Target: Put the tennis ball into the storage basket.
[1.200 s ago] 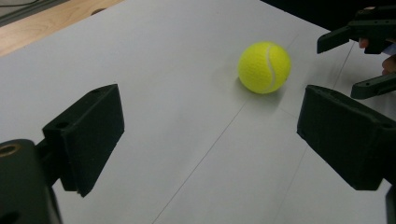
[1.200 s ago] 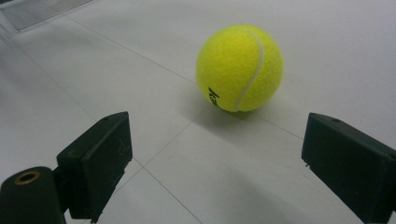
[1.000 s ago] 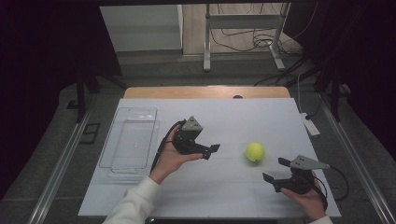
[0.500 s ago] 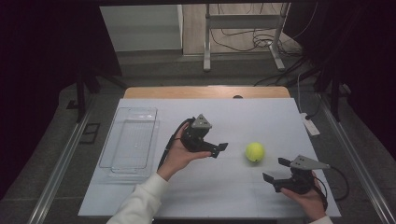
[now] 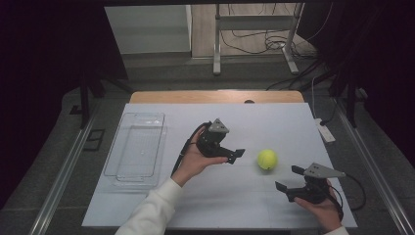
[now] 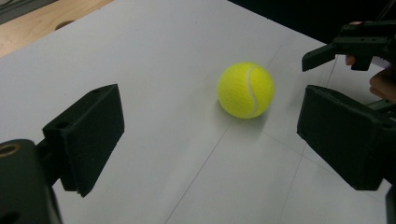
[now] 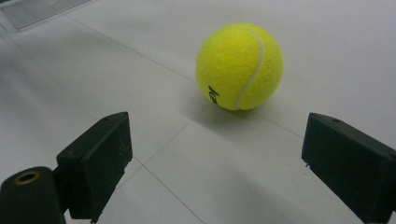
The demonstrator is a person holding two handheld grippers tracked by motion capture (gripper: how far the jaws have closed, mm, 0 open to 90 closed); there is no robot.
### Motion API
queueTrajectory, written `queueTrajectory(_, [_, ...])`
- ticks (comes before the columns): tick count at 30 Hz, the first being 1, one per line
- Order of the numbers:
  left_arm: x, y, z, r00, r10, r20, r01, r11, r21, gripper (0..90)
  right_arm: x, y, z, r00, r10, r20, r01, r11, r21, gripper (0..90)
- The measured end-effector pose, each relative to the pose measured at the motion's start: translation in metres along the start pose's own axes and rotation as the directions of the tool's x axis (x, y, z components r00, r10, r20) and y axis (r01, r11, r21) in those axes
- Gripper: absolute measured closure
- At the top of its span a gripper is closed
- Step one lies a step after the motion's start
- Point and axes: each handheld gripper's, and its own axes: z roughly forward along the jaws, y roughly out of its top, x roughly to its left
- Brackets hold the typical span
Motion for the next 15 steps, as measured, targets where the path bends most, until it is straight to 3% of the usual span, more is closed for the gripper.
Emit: queueTrajectory(15, [-0.002,0.009,0.014,0.9999,0.007,0.010,-0.007,0.9998,0.019,8.8,0.000,0.000,0.000,1.0000,-0.001,0.000,0.001,1.000,0.001,9.1])
